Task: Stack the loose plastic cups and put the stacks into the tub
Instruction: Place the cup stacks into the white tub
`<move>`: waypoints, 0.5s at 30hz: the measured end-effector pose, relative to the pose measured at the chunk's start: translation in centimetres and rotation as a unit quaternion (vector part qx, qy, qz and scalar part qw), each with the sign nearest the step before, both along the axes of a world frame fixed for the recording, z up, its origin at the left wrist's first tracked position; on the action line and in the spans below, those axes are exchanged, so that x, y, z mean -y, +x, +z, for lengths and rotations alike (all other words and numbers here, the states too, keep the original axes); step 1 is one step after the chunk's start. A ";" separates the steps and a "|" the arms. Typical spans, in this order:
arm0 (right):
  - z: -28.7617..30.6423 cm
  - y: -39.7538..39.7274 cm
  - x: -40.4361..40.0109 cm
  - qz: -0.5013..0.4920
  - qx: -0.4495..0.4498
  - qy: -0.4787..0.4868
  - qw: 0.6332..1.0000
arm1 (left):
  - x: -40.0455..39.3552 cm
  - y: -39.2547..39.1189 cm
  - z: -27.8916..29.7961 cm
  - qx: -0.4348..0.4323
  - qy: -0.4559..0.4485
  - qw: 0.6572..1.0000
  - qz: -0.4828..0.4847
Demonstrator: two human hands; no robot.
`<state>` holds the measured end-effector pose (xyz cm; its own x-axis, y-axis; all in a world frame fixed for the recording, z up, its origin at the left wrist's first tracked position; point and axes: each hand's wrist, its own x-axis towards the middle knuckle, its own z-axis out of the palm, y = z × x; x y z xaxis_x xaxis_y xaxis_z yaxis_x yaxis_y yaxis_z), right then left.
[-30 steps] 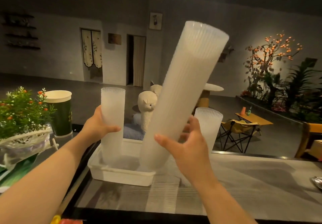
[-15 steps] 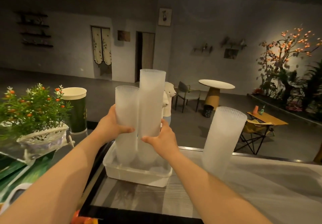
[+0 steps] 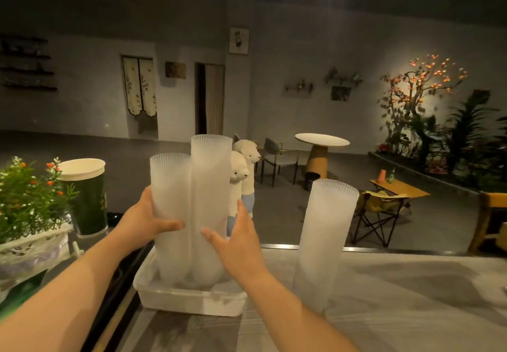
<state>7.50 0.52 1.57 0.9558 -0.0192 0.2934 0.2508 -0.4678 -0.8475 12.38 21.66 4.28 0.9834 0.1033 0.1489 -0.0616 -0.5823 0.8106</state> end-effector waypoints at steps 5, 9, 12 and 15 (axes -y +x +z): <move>3.7 -7.2 5.2 -0.171 0.446 -0.058 0.877 | -0.3 0.1 0.1 -0.014 0.003 1.000 0.000; 4.7 -8.2 11.3 -0.305 0.384 -0.041 0.871 | -0.3 0.1 0.0 -0.012 0.008 1.000 0.010; 3.3 -8.2 14.0 -0.274 0.208 0.005 0.939 | 0.1 -0.1 0.1 -0.014 0.013 1.000 0.010; 1.3 -7.5 15.0 -0.208 0.060 0.034 0.976 | 0.4 -0.4 0.2 -0.014 0.017 1.000 0.011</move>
<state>-0.05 -14.47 2.83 0.8197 -0.4220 0.3874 0.1508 -0.4934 -0.8566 12.00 21.29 4.52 0.9848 0.1213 0.1244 -0.0249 -0.6103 0.7918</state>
